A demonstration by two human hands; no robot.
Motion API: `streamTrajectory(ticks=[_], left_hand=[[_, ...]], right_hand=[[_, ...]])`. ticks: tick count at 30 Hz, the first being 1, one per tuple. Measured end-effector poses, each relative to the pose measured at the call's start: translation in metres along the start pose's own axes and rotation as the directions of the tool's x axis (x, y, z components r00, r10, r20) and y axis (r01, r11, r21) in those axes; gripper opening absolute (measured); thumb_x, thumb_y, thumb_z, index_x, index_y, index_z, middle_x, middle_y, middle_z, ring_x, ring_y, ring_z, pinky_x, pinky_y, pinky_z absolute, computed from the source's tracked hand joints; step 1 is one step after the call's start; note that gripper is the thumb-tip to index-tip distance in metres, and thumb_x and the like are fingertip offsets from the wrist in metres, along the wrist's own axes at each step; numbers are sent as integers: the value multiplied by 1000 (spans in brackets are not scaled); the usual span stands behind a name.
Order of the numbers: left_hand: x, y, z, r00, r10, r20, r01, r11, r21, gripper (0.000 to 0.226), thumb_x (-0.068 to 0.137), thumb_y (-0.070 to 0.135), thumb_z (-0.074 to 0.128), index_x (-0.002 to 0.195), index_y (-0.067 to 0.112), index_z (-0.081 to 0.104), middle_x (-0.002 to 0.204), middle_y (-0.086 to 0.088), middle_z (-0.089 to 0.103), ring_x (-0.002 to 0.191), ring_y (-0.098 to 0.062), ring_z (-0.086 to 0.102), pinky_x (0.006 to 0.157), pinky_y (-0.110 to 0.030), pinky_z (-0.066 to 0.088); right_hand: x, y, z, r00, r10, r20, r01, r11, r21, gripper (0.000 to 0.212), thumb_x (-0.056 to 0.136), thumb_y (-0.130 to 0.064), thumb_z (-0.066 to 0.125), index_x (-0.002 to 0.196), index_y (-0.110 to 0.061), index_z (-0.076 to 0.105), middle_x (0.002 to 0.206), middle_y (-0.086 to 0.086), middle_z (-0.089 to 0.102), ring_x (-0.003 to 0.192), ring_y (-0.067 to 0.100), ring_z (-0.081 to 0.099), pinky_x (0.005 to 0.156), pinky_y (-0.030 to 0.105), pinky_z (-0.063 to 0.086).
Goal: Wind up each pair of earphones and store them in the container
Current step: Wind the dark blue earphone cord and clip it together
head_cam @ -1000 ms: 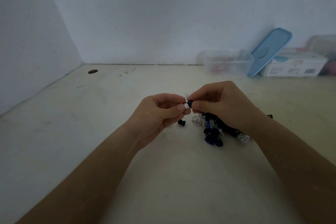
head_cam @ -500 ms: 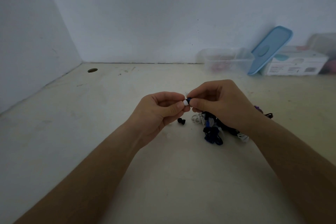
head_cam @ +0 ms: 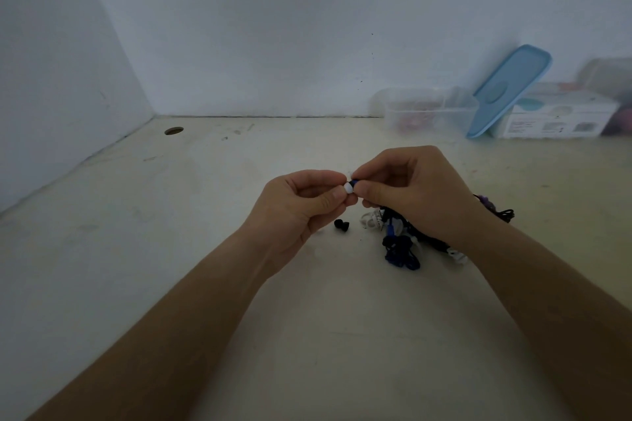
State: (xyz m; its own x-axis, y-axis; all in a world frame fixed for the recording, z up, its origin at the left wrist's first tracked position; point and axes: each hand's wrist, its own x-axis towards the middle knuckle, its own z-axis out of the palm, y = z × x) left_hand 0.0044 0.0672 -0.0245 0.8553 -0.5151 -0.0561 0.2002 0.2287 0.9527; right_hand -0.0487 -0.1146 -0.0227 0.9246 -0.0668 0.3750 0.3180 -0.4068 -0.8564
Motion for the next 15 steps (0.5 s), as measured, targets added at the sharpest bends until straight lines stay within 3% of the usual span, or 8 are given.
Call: streamTrajectory(ticks=[6, 10, 15], left_hand=[[0, 2, -1, 999, -21, 31, 22, 999, -41, 14, 81, -4, 64, 91, 5, 71, 85, -12, 76, 78, -18, 74, 68, -18, 57], [0, 2, -1, 999, -3, 33, 4, 1000, -28, 20, 70, 4, 69, 89, 6, 72, 85, -12, 76, 78, -18, 75, 69, -19, 58], [2, -1, -2, 999, 29, 20, -29, 999, -14, 22, 70, 5, 70, 93, 4, 71, 87, -13, 76, 80, -19, 74, 70, -20, 58]], right_hand=[[0, -5, -3, 1000, -24, 12, 24, 1000, 13, 11, 85, -4, 73, 93, -11, 75, 80, 7, 76, 72, 19, 74, 74, 30, 62], [-1, -3, -1, 1000, -20, 2, 20, 1000, 4, 10, 85, -5, 75, 92, -12, 75, 79, 6, 76, 73, 21, 74, 74, 34, 62], [-1, -2, 3, 999, -19, -35, 19, 1000, -12, 8, 84, -11, 77, 91, -13, 75, 76, 4, 76, 70, 19, 74, 73, 38, 62]])
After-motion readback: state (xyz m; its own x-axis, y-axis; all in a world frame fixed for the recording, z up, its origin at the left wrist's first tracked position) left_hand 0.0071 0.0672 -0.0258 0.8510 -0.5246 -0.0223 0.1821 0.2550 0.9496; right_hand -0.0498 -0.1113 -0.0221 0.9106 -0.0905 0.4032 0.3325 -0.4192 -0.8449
